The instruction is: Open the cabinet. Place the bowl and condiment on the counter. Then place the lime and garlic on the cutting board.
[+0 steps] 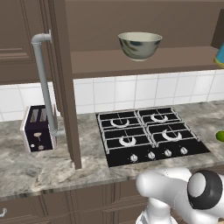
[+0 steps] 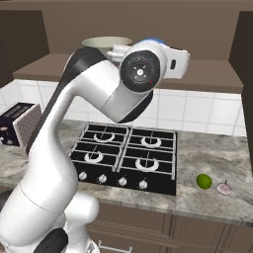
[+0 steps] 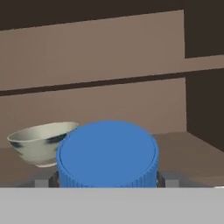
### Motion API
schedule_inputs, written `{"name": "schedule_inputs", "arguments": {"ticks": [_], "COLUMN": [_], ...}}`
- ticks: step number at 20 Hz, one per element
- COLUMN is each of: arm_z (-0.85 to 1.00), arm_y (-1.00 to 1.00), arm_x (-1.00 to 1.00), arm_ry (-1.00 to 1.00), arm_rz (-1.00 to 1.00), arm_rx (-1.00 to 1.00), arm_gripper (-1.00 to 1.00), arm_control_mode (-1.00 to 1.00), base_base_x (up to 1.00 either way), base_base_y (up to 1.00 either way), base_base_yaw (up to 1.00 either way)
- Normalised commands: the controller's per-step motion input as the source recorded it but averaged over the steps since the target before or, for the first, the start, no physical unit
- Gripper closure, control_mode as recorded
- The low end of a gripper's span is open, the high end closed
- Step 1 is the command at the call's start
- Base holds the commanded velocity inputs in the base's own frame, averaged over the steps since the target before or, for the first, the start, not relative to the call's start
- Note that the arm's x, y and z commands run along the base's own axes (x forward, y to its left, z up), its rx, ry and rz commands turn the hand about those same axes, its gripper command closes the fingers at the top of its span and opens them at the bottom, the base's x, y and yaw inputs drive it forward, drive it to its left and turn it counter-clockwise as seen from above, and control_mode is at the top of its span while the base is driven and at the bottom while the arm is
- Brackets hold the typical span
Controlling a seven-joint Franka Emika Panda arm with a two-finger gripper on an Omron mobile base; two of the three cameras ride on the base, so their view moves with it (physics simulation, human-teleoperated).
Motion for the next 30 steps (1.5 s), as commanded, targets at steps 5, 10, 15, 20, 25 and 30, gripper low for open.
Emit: {"name": "schedule_inputs", "arguments": {"ticks": [5, 10, 15, 20, 25, 30], "arm_z": [-0.62, -0.56, -0.39, -0.36, -0.45, -0.43], "arm_y": [0.34, 0.34, 0.03, -0.02, -0.12, -0.27], "arm_x": [-0.28, -0.02, 0.0, 0.0, 0.13, 0.29], "arm_ry": [0.03, 0.0, 0.0, 0.0, 0.0, 0.05], "arm_rz": [0.01, 0.02, 0.0, 0.0, 0.0, 0.0], "arm_rx": [-0.23, -0.11, 0.0, 0.0, 0.0, 0.0], "arm_gripper": [1.0, 1.0, 1.0, 1.0, 1.0, 1.0], "arm_control_mode": [-1.0, -1.0, -1.0, -1.0, -1.0, -1.0], "base_base_x": [0.0, 0.0, 0.0, 0.0, 0.0, 0.0], "base_base_y": [0.0, 0.0, 0.0, 0.0, 0.0, 0.0], "base_base_yaw": [0.0, 0.0, 0.0, 0.0, 0.0, 0.0]}}
